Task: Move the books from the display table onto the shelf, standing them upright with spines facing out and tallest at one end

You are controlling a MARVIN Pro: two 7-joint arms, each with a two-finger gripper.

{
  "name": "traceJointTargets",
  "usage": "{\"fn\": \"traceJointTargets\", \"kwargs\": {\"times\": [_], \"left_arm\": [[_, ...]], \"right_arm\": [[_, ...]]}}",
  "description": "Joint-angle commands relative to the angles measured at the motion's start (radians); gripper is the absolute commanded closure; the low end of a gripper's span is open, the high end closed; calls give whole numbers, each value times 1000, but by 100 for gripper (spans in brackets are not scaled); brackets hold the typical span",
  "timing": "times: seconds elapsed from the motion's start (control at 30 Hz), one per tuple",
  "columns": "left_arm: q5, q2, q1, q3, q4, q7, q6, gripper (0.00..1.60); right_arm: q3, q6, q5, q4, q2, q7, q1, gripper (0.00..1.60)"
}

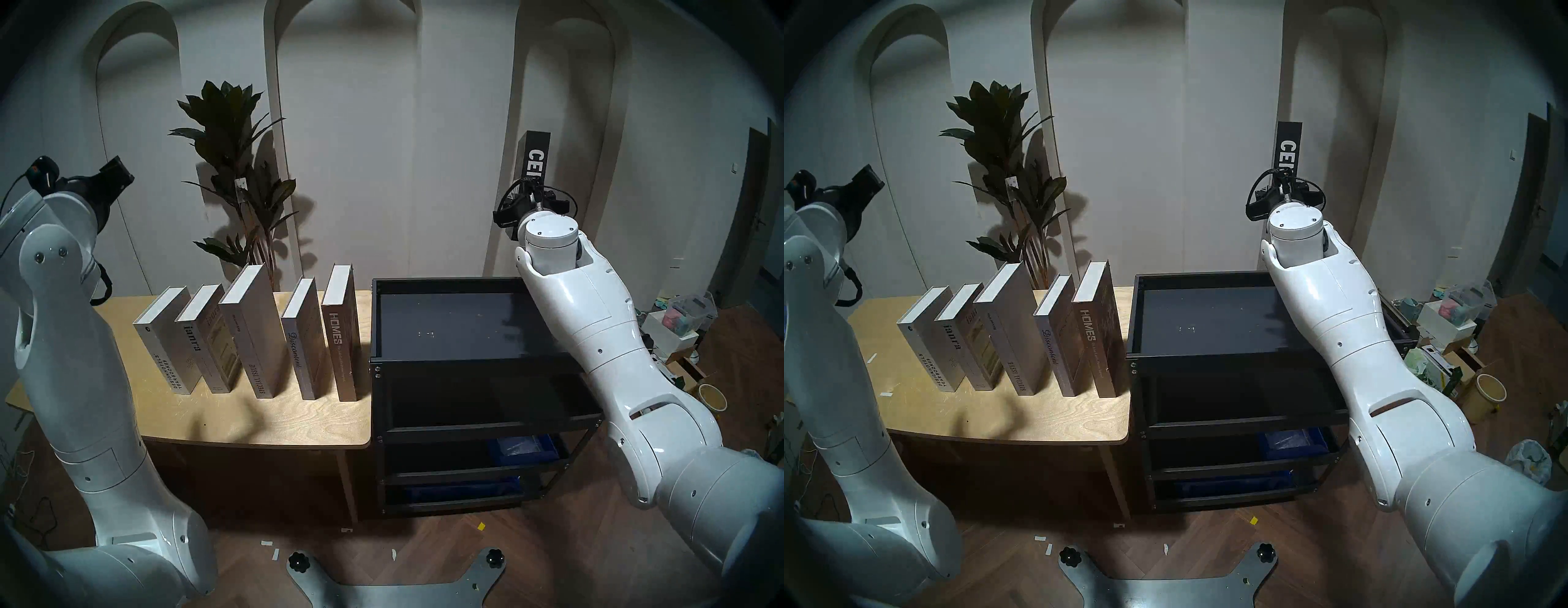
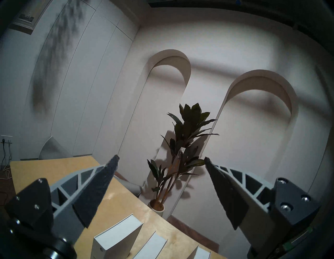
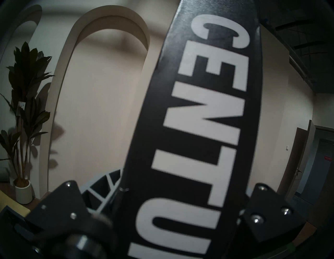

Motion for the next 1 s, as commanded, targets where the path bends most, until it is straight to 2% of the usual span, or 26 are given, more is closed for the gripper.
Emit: {"fn": "traceJointTargets", "kwargs": {"times": [0.0, 0.6, 0.83, 0.97], "left_arm": [[0, 11, 60, -6, -28, -19, -2, 0], [3, 38, 203, -43, -70, -82, -2, 0], [5, 54, 286, -76, -90, -124, -2, 0], [6, 60, 315, -90, -96, -142, -2, 0]], "right_arm": [[16, 10, 8, -87, 83, 67, -10, 160], [75, 71, 74, -239, 249, 285, -98, 160], [153, 92, 126, -293, 333, 370, -155, 160], [182, 105, 151, -300, 356, 403, -188, 160]]}}
